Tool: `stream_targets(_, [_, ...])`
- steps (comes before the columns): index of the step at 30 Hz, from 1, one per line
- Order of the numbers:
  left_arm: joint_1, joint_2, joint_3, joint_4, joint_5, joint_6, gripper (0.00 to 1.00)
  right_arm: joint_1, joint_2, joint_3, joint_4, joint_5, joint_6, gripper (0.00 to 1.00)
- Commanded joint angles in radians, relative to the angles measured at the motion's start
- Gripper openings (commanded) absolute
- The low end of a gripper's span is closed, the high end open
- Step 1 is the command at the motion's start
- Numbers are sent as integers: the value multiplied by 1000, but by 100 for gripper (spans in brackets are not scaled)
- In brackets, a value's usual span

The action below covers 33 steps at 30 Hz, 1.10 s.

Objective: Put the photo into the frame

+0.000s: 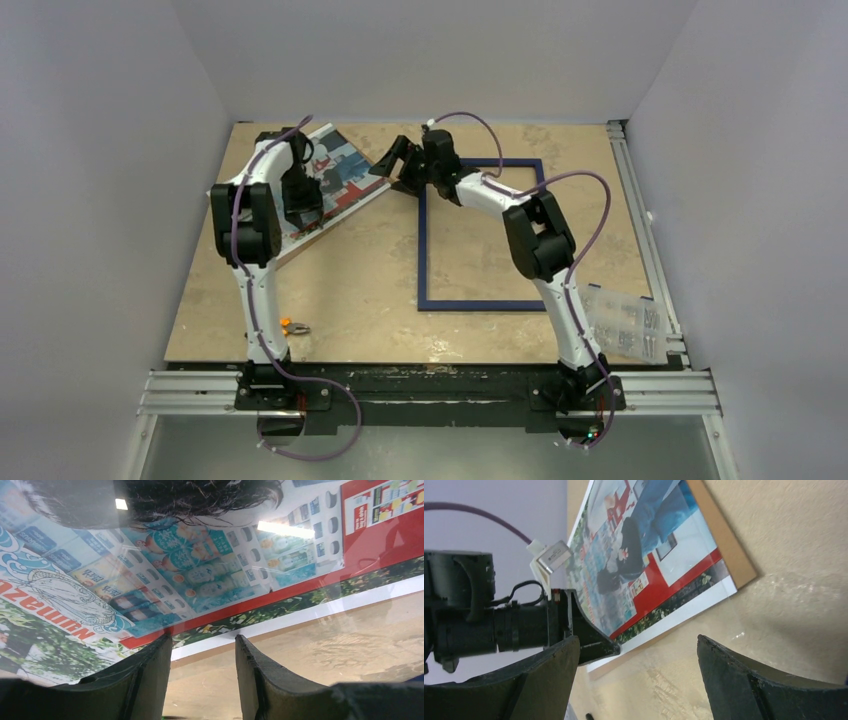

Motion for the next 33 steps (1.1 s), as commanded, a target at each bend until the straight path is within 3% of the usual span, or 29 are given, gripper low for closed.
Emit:
stream_targets(1, [-5,-4,-69,-30,-10,13,48,2,-16,182,-290,154,-171,86])
stream_targets(3, [-11,-18,-91,-28,-19,14,47,2,9,252,-384,195,-214,86])
stream_targets(10, [-33,-71,-153,-26,-53,20,47,2,70,362,-484,217,-271,86])
stream_targets(18, [-49,-151,-181,-8,-38,30,46,4,52,297,-477,185,-279,86])
stream_targets(23, [-38,-265,-211,94,186,43,51,6,30,235,-471,170,-280,86])
stream_targets(25, [-30,-305,-224,130,210,40,55,7,19,206,-460,165,-276,86])
stream_targets(30, [25,-360,-229,188,165,11,61,12,-9,149,-449,129,-262,86])
stream_targets(33, [47,-349,-197,187,67,-2,60,17,-41,90,-425,97,-242,86])
